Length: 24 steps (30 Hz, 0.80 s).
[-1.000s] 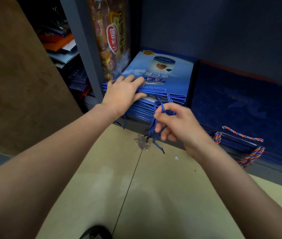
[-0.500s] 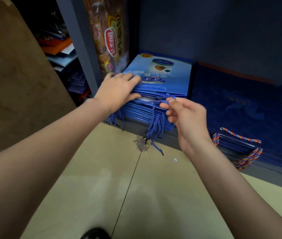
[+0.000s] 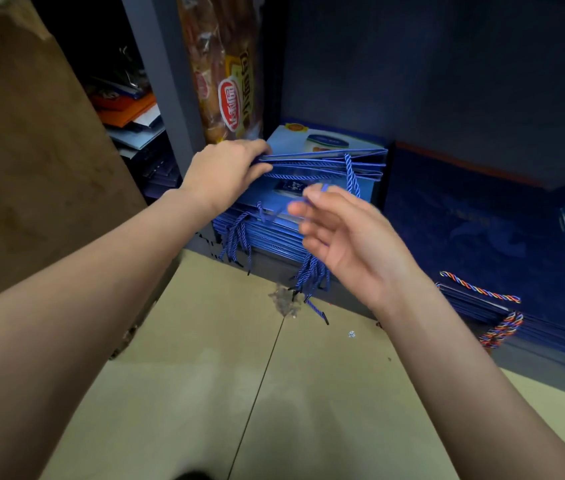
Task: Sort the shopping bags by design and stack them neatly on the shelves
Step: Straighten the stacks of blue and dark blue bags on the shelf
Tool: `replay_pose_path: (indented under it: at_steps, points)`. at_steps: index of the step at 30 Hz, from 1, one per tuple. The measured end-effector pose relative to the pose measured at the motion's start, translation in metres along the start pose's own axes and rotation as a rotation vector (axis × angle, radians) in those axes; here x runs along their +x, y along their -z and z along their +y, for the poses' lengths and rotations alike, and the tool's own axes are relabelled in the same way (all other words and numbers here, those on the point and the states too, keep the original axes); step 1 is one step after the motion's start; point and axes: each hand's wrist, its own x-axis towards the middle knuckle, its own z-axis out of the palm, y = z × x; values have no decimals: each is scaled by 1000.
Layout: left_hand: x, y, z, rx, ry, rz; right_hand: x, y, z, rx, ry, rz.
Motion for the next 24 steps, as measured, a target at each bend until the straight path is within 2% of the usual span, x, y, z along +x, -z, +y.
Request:
replay_pose_path:
  at_steps: [2, 3, 4, 5, 7, 8, 9, 10, 13, 15, 17, 20, 22, 24]
  points:
    - [-1, 0, 2, -10, -15, 8, 6, 1, -1, 37, 173, 54]
    - [-1, 0, 1, -10, -19, 10, 11, 4, -1, -28, 253, 122]
    - [-2, 0, 1, -8, -19, 12, 16, 9, 1, -207, 327, 204]
    - [-2, 1, 1, -3, -18, 16, 20, 15, 5, -537, 408, 273]
    - [-2, -1, 3, 16, -18, 39, 25, 26, 23, -1336, 585, 272]
    - [-1, -2, 5, 24, -16, 62, 29, 31, 32, -1586, 712, 228]
    - [0, -1, 6, 25, -10, 94, 33, 34, 38, -1731, 771, 167]
    - [2, 0, 8, 24, -1, 129, 38, 35, 40, -1803, 722, 96]
    - [10, 6, 11, 44, -5, 187, 58, 38, 31, -1943, 369, 24]
    - [14, 8, 12, 69, -23, 191, 65, 33, 24, -1790, 237, 73]
    - [14, 6, 12, 83, -24, 187, 57, 27, 18, -1648, 282, 156]
    - [13, 3, 11, 84, -37, 178, 30, 24, 17, -1760, 371, 287]
    - [10, 1, 11, 88, -33, 174, 17, 25, 19, -1715, 501, 213]
    - [4, -4, 11, 105, -47, 162, 11, 22, 14, -1648, 748, 78]
